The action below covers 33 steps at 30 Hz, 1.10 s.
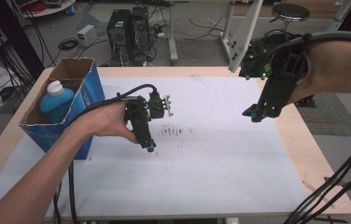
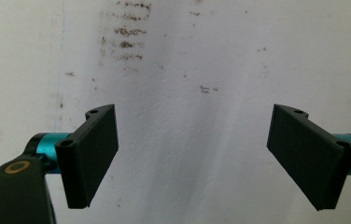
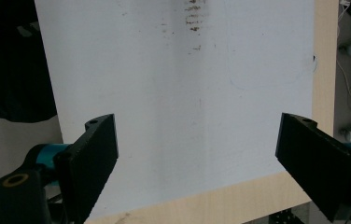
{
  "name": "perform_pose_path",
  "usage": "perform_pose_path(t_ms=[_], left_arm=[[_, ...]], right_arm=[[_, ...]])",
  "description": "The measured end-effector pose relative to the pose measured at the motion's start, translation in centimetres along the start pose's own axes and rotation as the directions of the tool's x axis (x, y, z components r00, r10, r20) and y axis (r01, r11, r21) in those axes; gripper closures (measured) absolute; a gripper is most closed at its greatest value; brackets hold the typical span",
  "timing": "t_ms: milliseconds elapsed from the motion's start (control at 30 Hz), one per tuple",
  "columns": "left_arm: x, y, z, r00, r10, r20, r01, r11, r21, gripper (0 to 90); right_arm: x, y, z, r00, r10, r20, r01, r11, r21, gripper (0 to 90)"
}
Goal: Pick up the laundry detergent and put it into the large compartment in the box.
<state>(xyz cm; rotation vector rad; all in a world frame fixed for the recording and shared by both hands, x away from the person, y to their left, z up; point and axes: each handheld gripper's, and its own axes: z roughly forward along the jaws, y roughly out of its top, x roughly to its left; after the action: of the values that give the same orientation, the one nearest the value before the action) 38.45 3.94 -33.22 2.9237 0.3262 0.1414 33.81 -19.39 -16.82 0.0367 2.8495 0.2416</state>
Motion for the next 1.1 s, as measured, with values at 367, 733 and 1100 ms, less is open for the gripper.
perform_pose_path(t_ms=[367, 733, 1100], left_arm=[[-0.47, -0.18, -0.48, 0.9999, 0.012, 0.005, -0.012, 0.9998, -0.018, 16.6], [-0.46, -0.16, -0.51, 0.9999, 0.016, 0.003, -0.016, 0.9997, -0.02, 16.6], [-0.58, -0.23, -0.72, 0.9997, 0.025, -0.001, -0.025, 0.9995, -0.021, 16.6]], right_arm=[[0.08, -0.03, -0.11, 1.0, 0.005, 0.002, -0.005, 1.0, 0.001, 12.3], [0.13, -0.03, -0.16, 1.0, 0.002, 0.005, -0.002, 1.0, 0.002, 12.3], [0.18, 0.08, -0.15, 1.0, -0.003, 0.007, 0.003, 1.0, 0.002, 12.3]])
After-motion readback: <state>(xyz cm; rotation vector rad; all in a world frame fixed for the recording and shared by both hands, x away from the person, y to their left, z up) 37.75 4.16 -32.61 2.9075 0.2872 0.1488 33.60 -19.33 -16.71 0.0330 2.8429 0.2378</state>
